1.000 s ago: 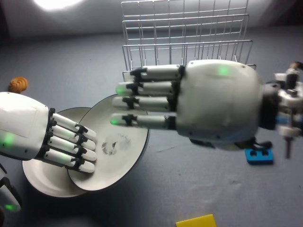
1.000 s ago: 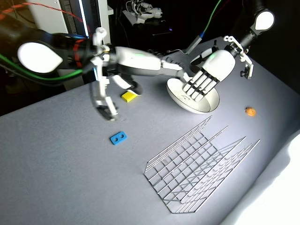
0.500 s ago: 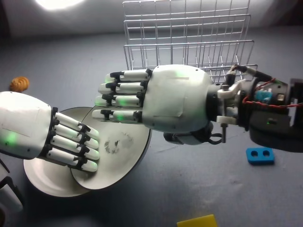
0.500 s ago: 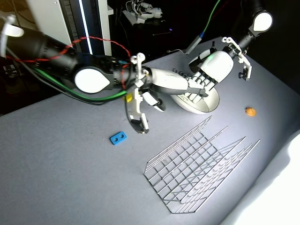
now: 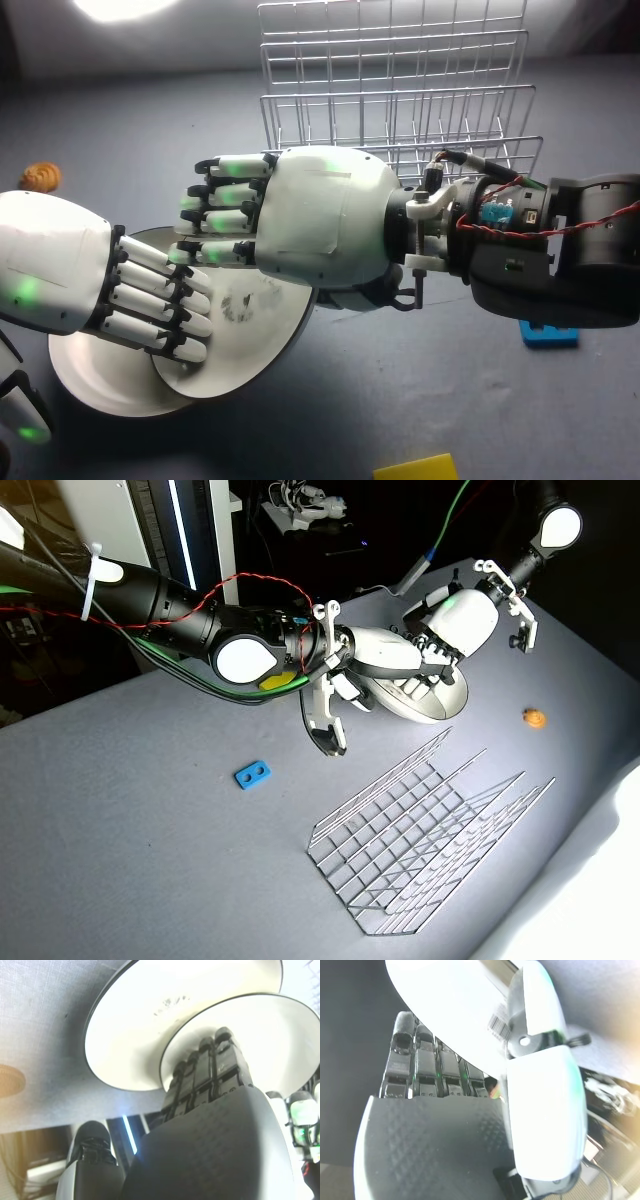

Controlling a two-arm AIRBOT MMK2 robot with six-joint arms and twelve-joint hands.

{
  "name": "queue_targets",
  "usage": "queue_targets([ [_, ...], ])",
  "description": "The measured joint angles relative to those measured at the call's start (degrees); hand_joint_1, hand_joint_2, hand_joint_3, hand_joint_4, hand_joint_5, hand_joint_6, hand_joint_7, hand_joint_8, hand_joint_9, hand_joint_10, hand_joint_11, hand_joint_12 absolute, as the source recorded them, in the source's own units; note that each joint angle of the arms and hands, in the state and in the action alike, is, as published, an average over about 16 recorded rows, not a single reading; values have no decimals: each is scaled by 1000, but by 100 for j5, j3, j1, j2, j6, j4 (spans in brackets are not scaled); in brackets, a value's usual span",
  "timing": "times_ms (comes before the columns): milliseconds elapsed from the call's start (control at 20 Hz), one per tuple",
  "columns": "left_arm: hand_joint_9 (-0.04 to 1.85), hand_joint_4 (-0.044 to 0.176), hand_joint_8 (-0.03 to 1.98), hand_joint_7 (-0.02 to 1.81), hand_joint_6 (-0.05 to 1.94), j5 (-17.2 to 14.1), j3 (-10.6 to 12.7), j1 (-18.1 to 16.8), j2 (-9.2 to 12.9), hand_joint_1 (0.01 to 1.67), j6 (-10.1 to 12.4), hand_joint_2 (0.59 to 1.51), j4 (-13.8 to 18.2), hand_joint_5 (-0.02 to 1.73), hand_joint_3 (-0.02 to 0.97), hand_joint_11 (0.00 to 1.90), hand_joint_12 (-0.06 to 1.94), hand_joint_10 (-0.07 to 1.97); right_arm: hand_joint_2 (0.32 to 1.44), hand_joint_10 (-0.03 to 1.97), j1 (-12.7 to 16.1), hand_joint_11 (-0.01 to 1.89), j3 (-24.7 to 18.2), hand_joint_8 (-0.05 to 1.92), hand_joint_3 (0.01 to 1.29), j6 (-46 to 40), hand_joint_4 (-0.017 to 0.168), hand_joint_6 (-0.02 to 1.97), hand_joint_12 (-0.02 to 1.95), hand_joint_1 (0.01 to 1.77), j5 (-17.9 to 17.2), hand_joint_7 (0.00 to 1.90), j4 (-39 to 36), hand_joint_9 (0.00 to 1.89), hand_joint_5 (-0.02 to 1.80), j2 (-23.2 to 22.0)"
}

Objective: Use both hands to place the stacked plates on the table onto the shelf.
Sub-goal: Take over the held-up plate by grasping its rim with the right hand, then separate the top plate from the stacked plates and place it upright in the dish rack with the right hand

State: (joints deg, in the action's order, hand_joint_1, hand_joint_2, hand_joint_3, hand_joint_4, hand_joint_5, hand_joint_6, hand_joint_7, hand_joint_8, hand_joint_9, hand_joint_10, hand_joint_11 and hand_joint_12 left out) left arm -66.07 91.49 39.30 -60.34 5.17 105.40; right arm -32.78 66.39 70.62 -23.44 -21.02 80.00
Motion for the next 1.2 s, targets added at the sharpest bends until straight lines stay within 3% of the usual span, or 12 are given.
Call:
queue_targets([
  [400,15,-2,-19,-10,-7,2,10,-22,-10,17,7,1116,-14,-2,12,12,9,4,1005,58,-66,452,72,253,15,20,0,366,989,1141,-235,742,-40,819,655,83],
  [700,16,-3,-15,-2,8,-26,10,-143,34,17,59,1117,-81,8,13,12,9,4,978,58,-114,781,40,498,13,27,-1,653,928,1132,-392,1003,-52,1176,855,84],
  [900,16,-3,-12,4,14,-60,6,-327,146,17,114,1118,-149,15,13,11,9,4,956,44,-101,912,-37,656,12,25,2,789,884,1135,-428,1065,-45,1297,897,58],
  [1200,19,0,-7,12,14,-119,-1,-741,445,17,214,1119,-233,22,13,12,9,4,946,28,45,983,-286,693,12,13,11,786,862,1143,-354,1121,40,1360,951,-63],
])
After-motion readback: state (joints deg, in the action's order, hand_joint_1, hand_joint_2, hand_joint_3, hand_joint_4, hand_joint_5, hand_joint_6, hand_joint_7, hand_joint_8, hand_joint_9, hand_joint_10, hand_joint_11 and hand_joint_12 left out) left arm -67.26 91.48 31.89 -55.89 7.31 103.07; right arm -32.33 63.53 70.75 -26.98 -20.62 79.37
